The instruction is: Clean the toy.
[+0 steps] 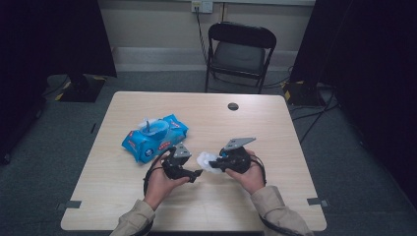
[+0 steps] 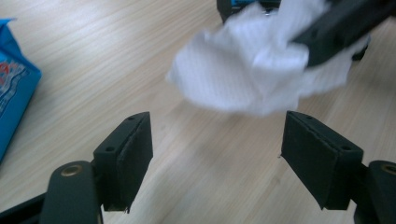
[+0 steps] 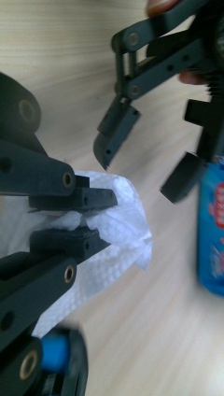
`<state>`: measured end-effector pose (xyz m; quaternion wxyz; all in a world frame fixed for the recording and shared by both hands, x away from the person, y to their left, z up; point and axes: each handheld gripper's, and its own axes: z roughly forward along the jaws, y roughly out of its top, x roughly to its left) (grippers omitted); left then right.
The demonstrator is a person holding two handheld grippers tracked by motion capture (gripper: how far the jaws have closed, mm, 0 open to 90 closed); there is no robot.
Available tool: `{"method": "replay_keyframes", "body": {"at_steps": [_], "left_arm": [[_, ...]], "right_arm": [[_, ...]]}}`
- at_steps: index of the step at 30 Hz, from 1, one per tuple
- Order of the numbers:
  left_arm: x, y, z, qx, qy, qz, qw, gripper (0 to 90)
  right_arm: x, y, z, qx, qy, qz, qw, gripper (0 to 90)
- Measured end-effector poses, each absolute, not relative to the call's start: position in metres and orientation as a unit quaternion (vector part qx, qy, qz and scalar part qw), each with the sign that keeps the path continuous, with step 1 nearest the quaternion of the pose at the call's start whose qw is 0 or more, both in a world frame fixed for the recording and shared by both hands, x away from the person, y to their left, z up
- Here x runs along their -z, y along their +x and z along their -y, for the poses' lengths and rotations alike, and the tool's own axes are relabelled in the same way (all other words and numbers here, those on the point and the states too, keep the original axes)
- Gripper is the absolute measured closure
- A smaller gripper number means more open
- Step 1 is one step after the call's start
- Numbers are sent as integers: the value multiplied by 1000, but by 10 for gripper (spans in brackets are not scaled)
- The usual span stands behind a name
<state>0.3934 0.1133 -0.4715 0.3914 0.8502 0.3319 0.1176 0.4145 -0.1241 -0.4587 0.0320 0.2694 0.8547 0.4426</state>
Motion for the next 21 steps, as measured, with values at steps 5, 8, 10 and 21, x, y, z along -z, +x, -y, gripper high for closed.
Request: {"method": "replay_keyframes", "body": {"at_steps": [5,8,10,21], "left_arm": [[476,389,-120,-114,846,-338,397,265],[480,388,-123,-115,846,-340,394,275],[481,389,-123,-115,848,-339,391,285],[482,390,-103,-94,852,-320,404,305]], "right_arm": [[477,412,107,-429,259,-865,22,790],[486,411,103,-418,253,-872,24,695],[488,411,104,-418,251,-873,25,584],[458,414,154,-437,270,-854,88,347]]}}
